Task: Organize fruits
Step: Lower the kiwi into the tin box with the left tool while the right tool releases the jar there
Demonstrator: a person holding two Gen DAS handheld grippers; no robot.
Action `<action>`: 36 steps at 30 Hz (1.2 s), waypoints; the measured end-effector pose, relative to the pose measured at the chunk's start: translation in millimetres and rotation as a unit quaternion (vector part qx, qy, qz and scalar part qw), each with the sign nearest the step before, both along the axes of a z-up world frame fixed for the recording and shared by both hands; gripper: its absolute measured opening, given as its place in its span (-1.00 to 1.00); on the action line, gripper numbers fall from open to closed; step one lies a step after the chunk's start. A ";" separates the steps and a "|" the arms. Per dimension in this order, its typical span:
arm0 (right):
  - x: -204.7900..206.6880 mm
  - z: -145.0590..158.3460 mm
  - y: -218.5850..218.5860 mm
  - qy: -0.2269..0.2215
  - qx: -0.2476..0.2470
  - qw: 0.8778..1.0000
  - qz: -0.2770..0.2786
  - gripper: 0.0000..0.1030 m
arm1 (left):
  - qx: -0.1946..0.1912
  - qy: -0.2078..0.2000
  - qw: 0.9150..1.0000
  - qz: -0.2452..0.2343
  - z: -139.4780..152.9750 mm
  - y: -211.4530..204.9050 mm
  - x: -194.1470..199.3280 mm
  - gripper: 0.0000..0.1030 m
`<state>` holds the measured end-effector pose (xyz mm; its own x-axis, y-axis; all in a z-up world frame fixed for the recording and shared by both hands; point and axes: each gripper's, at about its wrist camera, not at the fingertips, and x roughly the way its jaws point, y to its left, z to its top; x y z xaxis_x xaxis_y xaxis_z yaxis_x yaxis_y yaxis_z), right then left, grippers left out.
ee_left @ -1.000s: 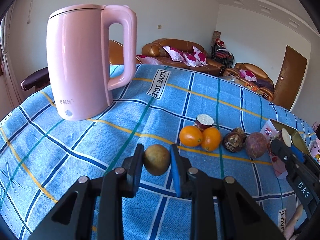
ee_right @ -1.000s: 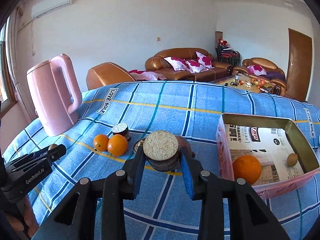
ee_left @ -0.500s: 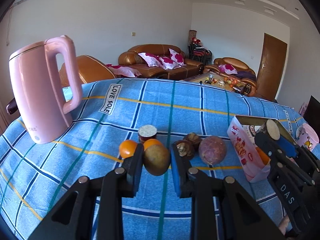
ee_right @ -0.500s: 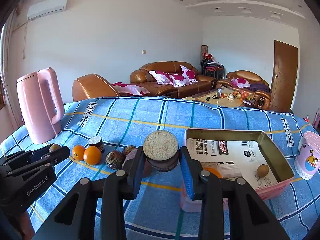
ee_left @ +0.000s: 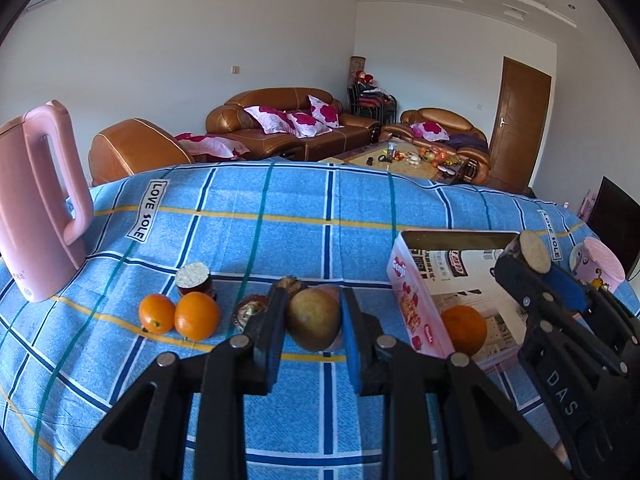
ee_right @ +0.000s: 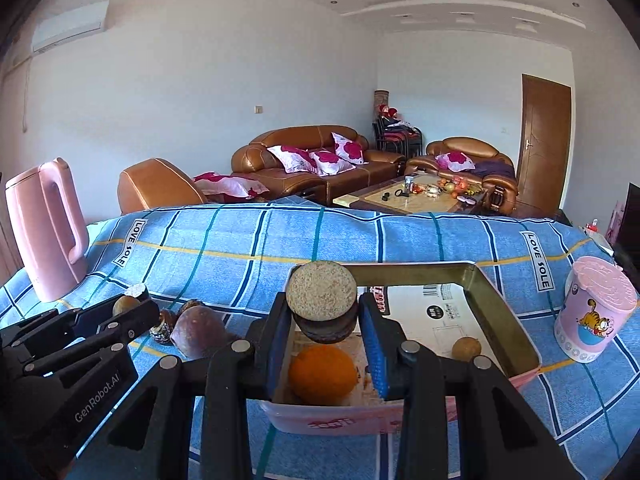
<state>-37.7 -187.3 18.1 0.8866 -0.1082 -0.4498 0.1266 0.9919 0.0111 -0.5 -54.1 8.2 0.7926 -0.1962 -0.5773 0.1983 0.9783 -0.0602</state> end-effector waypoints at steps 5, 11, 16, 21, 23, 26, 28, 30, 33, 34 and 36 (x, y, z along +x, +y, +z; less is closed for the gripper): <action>-0.2 1.2 -16.6 -0.003 -0.010 1.000 -0.018 -0.28 | 0.006 -0.003 1.000 -0.012 -0.7 -22.1 2.7 -0.47; 0.5 1.4 -44.0 0.000 -0.009 0.999 -0.045 -0.28 | 0.012 -0.012 0.999 -0.030 1.6 -50.2 5.2 -0.47; 3.1 -0.8 -67.3 0.007 -0.010 0.998 -0.066 -0.28 | 0.018 -0.017 0.999 -0.041 0.7 -75.6 8.0 -0.47; 1.8 -1.2 -88.9 0.010 -0.009 0.996 -0.086 -0.28 | 0.031 -0.024 0.998 -0.054 -1.8 -97.6 9.4 -0.47; 2.0 -2.3 -95.5 0.014 -0.009 0.996 -0.091 -0.28 | 0.035 -0.025 0.997 -0.056 -3.0 -104.8 11.1 -0.47; 3.1 -3.8 -102.6 0.021 -0.014 0.995 -0.096 -0.28 | 0.036 -0.022 0.997 -0.059 -4.2 -113.5 15.9 -0.47; 5.4 -5.6 -106.5 0.028 -0.017 0.995 -0.099 -0.28 | 0.036 -0.021 0.997 -0.060 -4.8 -117.3 18.9 -0.47; 8.1 -8.4 -110.4 0.036 -0.017 0.994 -0.101 -0.28 | 0.037 -0.020 0.997 -0.063 -5.9 -121.6 21.1 -0.47; 11.1 -11.1 -113.5 0.046 -0.015 0.994 -0.101 -0.28 | 0.044 -0.018 0.996 -0.069 -8.4 -129.2 24.5 -0.47; 11.8 -12.2 -113.0 0.048 -0.015 0.994 -0.100 -0.28 | 0.046 -0.017 0.996 -0.071 -9.4 -131.5 25.6 -0.47; 14.6 -13.8 -110.2 0.054 -0.021 0.994 -0.097 -0.28 | 0.053 -0.015 0.996 -0.077 -11.5 -134.6 26.6 -0.47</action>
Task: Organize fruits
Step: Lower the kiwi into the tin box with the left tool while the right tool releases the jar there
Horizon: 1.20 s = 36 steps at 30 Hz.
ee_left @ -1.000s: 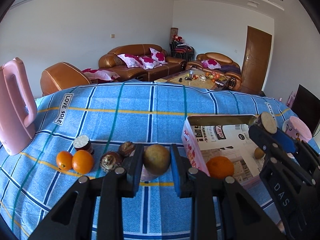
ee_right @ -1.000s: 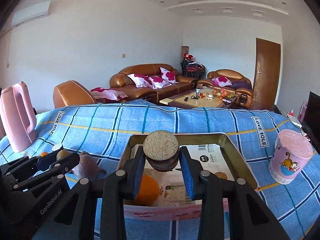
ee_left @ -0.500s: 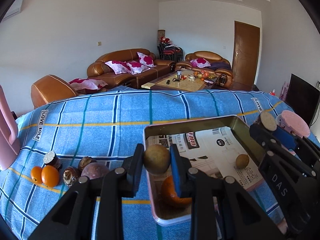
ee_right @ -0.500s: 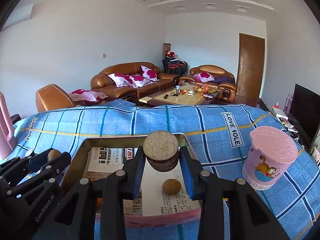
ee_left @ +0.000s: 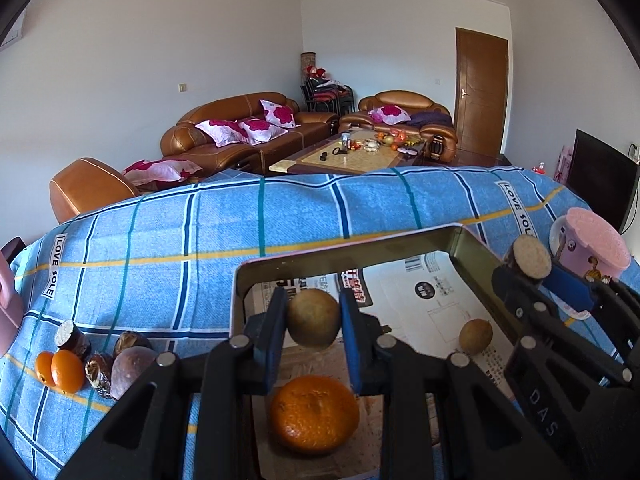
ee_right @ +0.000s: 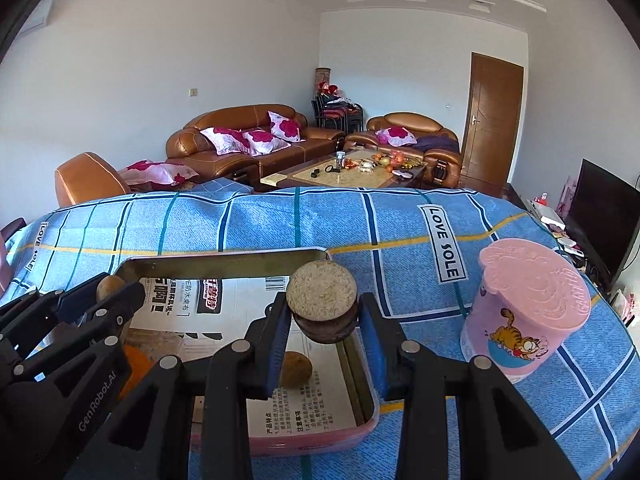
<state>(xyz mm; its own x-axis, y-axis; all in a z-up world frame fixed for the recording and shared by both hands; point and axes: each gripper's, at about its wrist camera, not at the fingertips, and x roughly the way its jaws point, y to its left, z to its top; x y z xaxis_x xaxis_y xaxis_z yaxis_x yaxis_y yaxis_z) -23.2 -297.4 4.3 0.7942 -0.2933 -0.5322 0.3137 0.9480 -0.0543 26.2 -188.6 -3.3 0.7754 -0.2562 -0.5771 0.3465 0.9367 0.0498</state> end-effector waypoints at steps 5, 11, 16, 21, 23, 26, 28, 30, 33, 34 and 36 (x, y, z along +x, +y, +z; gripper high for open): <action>3.3 -4.0 3.1 0.012 -0.005 1.000 0.006 -0.28 | 0.003 0.016 1.000 -0.007 -3.4 0.0 3.4 -0.47; 8.8 -8.7 2.2 0.031 0.014 0.999 0.023 -0.28 | 0.006 0.037 0.999 -0.012 -8.4 -1.3 7.4 -0.47; 9.1 -11.2 2.3 0.035 0.026 0.999 0.031 -0.27 | 0.011 0.036 0.999 -0.017 -8.6 -3.5 6.0 -0.43; 9.9 -10.3 1.6 0.034 0.039 0.998 0.038 -0.23 | 0.009 0.028 1.000 -0.011 -6.9 -2.3 4.4 -0.17; 9.6 -10.5 1.3 0.029 0.040 0.998 0.037 -0.22 | 0.008 0.024 1.000 -0.006 -5.8 -0.2 3.3 -0.01; 5.7 -6.9 -1.1 0.013 0.040 0.999 0.028 -0.22 | 0.005 0.006 1.000 0.010 -1.7 5.6 -0.5 0.40; 1.0 -2.4 -3.9 -0.004 0.042 0.999 0.020 -0.22 | 0.003 -0.019 1.000 0.019 4.3 10.2 -5.8 0.60; -4.1 2.7 -8.3 -0.025 0.051 0.998 0.013 -0.16 | 0.004 -0.039 0.999 0.032 11.3 15.3 -9.3 0.85; -11.6 8.0 -18.7 -0.055 0.065 0.996 -0.012 0.27 | -0.017 -0.049 0.998 0.043 19.0 28.5 -9.9 1.00; -15.6 9.6 -21.8 -0.069 0.075 0.995 -0.017 0.41 | -0.024 -0.043 0.998 0.042 19.9 32.8 -8.7 1.00; -23.5 12.3 -27.1 -0.103 0.097 0.990 -0.023 0.65 | -0.025 -0.031 0.998 0.048 18.6 39.6 -6.3 1.00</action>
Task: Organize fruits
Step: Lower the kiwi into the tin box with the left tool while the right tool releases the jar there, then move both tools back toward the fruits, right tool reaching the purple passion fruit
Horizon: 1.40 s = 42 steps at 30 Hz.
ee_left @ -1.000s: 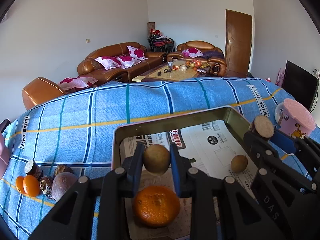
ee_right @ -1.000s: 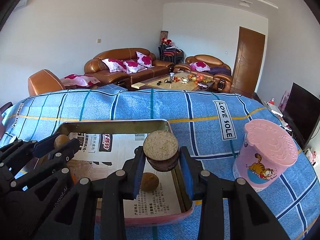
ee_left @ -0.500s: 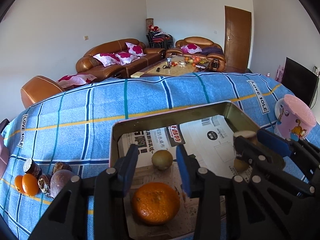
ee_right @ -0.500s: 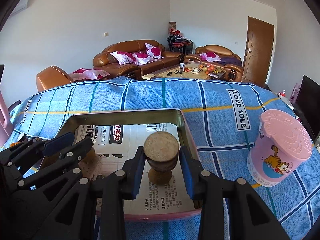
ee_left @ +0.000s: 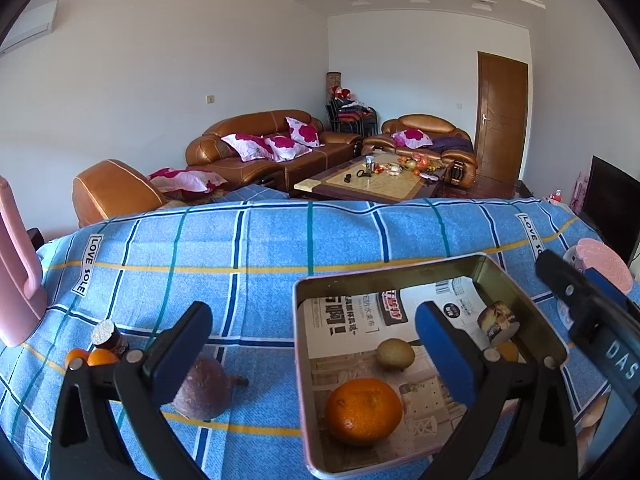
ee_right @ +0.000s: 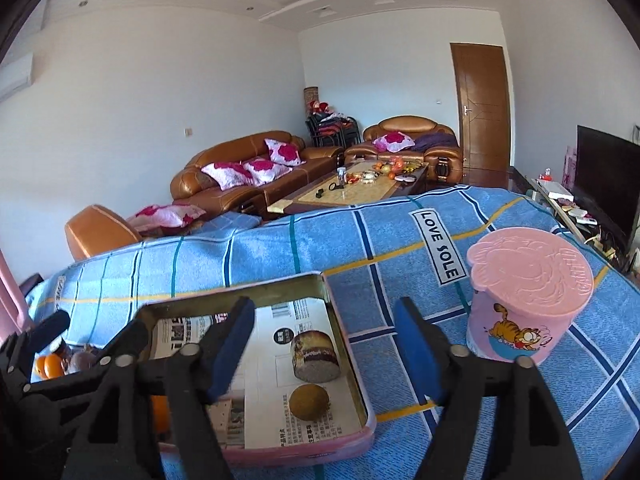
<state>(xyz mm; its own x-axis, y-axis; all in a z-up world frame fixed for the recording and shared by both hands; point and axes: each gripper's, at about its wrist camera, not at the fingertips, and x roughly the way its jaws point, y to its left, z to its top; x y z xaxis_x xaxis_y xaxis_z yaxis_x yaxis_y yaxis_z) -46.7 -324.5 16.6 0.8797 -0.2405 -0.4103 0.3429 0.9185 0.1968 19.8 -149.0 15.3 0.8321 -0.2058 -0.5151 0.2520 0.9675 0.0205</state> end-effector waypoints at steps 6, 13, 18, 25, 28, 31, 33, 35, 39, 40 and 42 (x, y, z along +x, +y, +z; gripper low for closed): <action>-2.4 1.7 12.9 -0.015 -0.041 0.999 -0.012 0.66 | 0.015 -0.005 1.000 0.017 -4.4 16.0 -2.7 1.00; -6.4 2.6 18.5 -0.015 -0.061 0.998 -0.022 0.65 | 0.050 -0.012 0.998 0.022 -11.1 34.4 -7.8 1.00; -11.7 3.0 21.1 -0.013 -0.068 0.997 -0.045 0.65 | 0.058 -0.013 0.998 0.026 -12.5 52.7 -8.4 1.00; -19.6 4.3 41.5 -0.010 -0.086 0.995 -0.051 0.65 | 0.054 -0.002 0.998 0.038 -15.3 78.4 -3.4 1.00; -21.2 4.4 52.9 -0.005 -0.093 0.995 -0.047 0.65 | 0.052 0.001 0.998 0.040 -15.8 88.2 -1.7 1.00; -19.4 3.8 63.3 0.002 -0.089 0.995 -0.039 0.65 | 0.057 -0.001 0.997 0.044 -16.0 96.3 -0.8 1.00; -19.3 3.1 71.9 0.004 -0.091 0.995 -0.033 0.65 | 0.062 -0.004 0.997 0.049 -15.8 102.6 0.3 1.00; -18.7 3.0 81.4 0.004 -0.095 0.995 -0.026 0.65 | 0.065 -0.002 0.996 0.056 -15.9 111.5 3.9 1.00; -15.5 1.8 103.1 0.010 -0.093 0.996 -0.007 0.65 | 0.072 0.008 0.994 0.077 -17.1 134.2 14.1 1.00; -13.9 0.8 108.8 0.012 -0.093 0.996 0.000 0.65 | 0.074 0.010 0.994 0.084 -17.2 140.5 17.7 1.00; -9.6 0.5 121.3 0.017 -0.096 0.995 0.012 0.65 | 0.075 0.015 0.992 0.100 -17.3 154.8 24.4 1.00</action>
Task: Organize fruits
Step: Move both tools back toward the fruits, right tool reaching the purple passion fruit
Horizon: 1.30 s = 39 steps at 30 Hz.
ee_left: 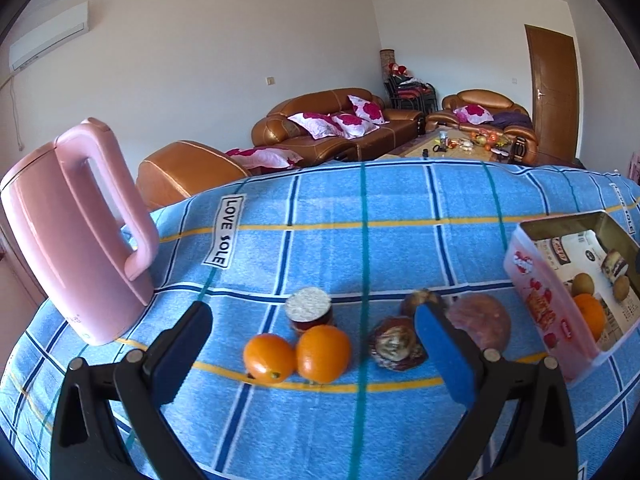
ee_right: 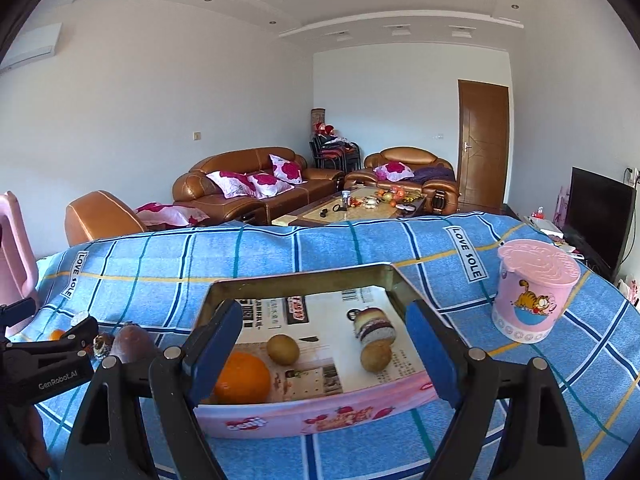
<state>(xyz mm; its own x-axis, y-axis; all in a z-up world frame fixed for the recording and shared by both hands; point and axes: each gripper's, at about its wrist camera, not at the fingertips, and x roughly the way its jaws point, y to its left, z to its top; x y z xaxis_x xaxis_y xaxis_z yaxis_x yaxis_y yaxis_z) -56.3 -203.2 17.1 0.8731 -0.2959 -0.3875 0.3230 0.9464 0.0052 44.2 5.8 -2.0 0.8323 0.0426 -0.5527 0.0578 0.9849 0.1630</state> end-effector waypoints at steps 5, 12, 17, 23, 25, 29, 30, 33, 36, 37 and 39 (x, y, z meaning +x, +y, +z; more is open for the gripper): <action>12.4 -2.3 35.7 0.015 -0.009 0.999 0.042 0.65 | -0.008 0.000 0.999 0.040 3.0 34.4 12.6 1.00; 35.3 -8.6 83.4 0.053 -0.030 0.992 0.109 0.65 | -0.024 0.006 0.996 0.091 6.2 75.8 26.7 1.00; 55.4 -15.6 109.6 0.093 -0.049 0.984 0.142 0.51 | -0.037 0.008 0.992 0.122 9.8 99.9 30.8 1.00; 77.4 -28.5 126.8 0.152 -0.071 0.972 0.166 0.08 | -0.049 0.011 0.988 0.149 12.2 122.7 33.8 1.00; 80.3 -29.3 130.9 0.154 -0.080 0.970 0.169 0.08 | -0.055 0.014 0.987 0.153 11.8 128.8 35.0 1.00; 90.5 -34.2 141.9 0.170 -0.095 0.963 0.185 0.08 | -0.063 0.020 0.986 0.155 9.8 133.2 35.9 1.00; 94.4 -36.7 143.6 0.182 -0.095 0.960 0.189 0.08 | -0.063 0.021 0.986 0.153 9.7 132.8 36.0 1.00; 102.4 -39.8 142.2 0.198 -0.074 0.956 0.202 0.08 | -0.054 0.022 0.988 0.144 9.8 128.8 35.0 1.00; 103.2 -40.6 137.2 0.198 -0.051 0.956 0.209 -0.02 | -0.041 0.024 0.990 0.134 8.6 122.6 36.6 1.00; 103.1 -40.5 136.5 0.198 -0.048 0.956 0.210 -0.02 | -0.036 0.026 0.991 0.129 7.5 120.6 37.0 1.00; 101.1 -39.6 136.2 0.195 -0.047 0.957 0.210 -0.03 | -0.030 0.031 0.992 0.119 6.1 117.6 38.6 1.00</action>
<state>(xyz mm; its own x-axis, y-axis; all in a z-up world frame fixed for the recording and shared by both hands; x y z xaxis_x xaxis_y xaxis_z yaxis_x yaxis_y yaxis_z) 44.8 -67.0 -22.5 0.7164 -0.0001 -0.6977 -0.1257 0.9836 -0.1292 82.8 123.4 4.1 0.7670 0.1984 -0.6102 -0.1686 0.9799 0.1067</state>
